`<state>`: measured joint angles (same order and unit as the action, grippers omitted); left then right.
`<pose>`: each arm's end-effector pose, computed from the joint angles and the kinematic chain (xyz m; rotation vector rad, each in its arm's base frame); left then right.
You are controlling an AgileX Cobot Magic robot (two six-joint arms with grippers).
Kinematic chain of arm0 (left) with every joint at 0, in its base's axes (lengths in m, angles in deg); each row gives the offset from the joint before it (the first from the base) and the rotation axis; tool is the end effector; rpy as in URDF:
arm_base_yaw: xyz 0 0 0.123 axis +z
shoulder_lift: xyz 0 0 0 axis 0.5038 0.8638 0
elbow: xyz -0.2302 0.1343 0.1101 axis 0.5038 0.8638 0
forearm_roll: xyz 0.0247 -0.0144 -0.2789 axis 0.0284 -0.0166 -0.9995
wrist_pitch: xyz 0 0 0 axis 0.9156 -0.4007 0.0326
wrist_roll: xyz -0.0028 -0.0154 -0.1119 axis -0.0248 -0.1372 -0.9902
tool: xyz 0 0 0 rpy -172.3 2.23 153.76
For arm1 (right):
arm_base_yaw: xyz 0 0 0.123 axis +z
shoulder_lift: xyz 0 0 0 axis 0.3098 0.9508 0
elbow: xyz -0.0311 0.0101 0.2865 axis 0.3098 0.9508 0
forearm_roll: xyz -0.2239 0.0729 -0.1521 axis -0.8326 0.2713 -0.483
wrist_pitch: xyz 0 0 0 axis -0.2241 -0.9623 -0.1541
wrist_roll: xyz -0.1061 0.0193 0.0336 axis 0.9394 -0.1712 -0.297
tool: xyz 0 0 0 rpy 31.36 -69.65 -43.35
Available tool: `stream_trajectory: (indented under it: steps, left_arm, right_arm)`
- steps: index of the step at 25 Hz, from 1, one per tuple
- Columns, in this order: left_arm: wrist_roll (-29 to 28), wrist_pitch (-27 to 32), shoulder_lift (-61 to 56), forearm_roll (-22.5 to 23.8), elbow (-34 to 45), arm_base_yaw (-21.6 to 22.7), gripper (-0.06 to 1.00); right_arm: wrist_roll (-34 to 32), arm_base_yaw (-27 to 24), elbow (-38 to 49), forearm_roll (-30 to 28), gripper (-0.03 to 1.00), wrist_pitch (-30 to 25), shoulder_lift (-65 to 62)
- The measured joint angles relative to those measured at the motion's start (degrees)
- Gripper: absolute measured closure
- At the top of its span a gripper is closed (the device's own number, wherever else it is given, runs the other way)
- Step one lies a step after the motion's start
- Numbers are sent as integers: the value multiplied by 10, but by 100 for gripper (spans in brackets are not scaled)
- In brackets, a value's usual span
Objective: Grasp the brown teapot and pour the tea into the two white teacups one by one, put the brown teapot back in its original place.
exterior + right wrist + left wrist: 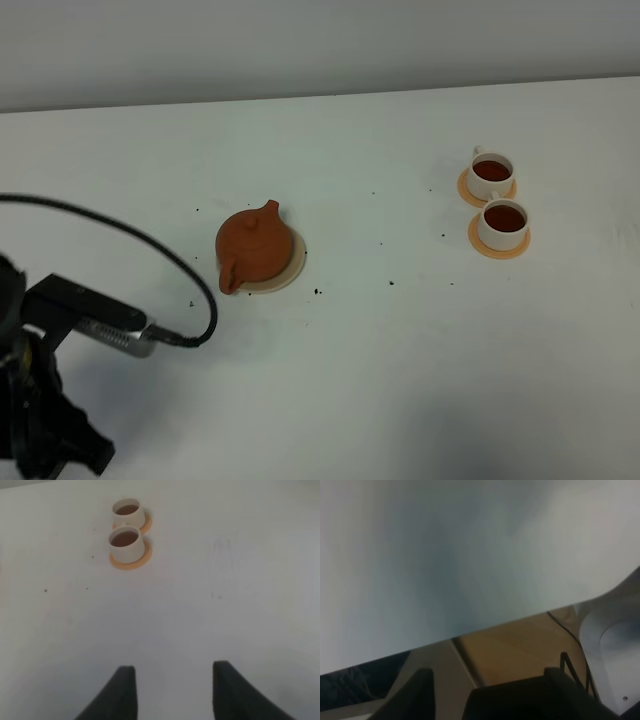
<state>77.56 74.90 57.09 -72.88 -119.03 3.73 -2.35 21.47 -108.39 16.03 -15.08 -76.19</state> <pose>0.1883 -0.0727 0.1894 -0.5712 -3.0709 -0.2781 0.0349 0.0122 0.2768 -0.0545 2.0651 0.1680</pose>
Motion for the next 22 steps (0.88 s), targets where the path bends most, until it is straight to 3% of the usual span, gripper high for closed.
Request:
stream_trajectory:
  steps: [6, 14, 17, 22]
  left_arm:
    - [-3, -42, -151, -1, 102, 0, 46]
    - [24, -58, -304, -24, 112, 9, 46]
    - [34, -58, -368, -33, 112, 53, 46]
    - [78, -58, -480, -62, 114, 172, 46]
  right_arm:
    - [0, 0, 0, 0, 60, 0, 0]
    - [0, 0, 0, 0, 60, 0, 0]
    - [0, 0, 0, 0, 60, 0, 0]
    - [0, 0, 0, 0, 60, 0, 0]
